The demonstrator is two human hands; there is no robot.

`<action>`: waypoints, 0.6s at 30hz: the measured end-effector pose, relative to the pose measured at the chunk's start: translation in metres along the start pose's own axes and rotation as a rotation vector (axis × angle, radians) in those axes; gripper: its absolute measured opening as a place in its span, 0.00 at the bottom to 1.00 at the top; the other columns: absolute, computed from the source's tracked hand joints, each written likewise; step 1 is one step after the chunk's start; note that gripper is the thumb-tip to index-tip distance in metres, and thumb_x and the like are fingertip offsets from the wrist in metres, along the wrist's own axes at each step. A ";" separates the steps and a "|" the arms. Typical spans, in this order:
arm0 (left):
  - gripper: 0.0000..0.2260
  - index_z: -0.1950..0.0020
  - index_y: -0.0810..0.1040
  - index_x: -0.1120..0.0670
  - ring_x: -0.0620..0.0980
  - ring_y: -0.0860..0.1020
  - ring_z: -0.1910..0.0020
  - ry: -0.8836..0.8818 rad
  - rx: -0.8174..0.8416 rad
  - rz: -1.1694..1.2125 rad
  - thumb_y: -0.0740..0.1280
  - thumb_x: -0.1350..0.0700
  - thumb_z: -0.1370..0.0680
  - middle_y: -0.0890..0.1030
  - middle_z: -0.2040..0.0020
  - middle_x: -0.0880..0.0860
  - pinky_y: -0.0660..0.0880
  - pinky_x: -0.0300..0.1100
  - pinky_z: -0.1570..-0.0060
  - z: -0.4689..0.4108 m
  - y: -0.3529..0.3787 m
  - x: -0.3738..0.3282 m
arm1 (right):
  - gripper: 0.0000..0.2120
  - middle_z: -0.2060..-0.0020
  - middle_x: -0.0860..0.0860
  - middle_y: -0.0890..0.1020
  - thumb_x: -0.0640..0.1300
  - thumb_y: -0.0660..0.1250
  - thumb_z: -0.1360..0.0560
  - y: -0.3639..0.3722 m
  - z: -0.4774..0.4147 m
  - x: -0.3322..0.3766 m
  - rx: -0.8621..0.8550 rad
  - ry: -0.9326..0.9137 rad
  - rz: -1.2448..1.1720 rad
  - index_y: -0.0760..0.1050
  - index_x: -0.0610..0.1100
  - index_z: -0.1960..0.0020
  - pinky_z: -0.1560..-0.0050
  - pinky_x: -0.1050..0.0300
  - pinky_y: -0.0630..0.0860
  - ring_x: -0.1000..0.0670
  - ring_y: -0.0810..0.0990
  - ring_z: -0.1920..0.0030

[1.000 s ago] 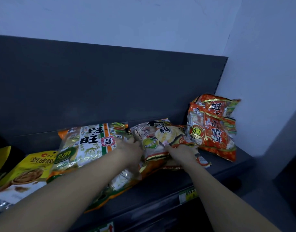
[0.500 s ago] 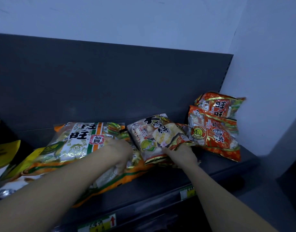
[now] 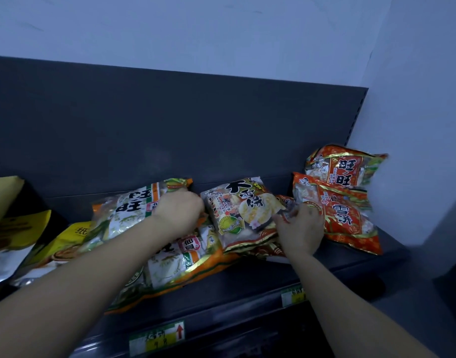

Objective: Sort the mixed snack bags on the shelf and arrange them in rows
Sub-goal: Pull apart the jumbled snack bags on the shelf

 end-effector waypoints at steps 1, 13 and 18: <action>0.05 0.57 0.79 0.52 0.51 0.77 0.54 0.019 -0.048 0.006 0.64 0.56 0.24 0.79 0.55 0.49 0.74 0.44 0.65 0.000 -0.001 -0.005 | 0.19 0.47 0.45 0.77 0.57 0.73 0.30 0.001 -0.003 0.004 0.002 -0.037 0.030 0.75 0.44 0.49 0.44 0.48 0.70 0.43 0.73 0.43; 0.32 0.23 0.57 0.47 0.56 0.59 0.26 0.167 0.171 0.197 0.60 0.37 0.23 0.58 0.23 0.53 0.58 0.55 0.29 -0.018 0.017 -0.076 | 0.33 0.22 0.44 0.56 0.68 0.40 0.22 0.032 -0.025 -0.029 0.602 0.195 0.163 0.55 0.53 0.22 0.30 0.38 0.54 0.37 0.56 0.25; 0.37 0.22 0.52 0.48 0.58 0.61 0.26 0.177 0.253 0.137 0.61 0.33 0.25 0.57 0.23 0.54 0.62 0.54 0.31 -0.038 0.034 -0.092 | 0.45 0.21 0.44 0.50 0.75 0.33 0.29 0.029 -0.028 -0.051 0.626 0.353 0.165 0.53 0.50 0.21 0.27 0.35 0.45 0.37 0.45 0.23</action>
Point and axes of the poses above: each hand's wrist, its own z-axis away from the middle knuckle, its own y-axis out of the palm, x = y × z, the point moved 5 cm from there along -z, towards the middle knuckle
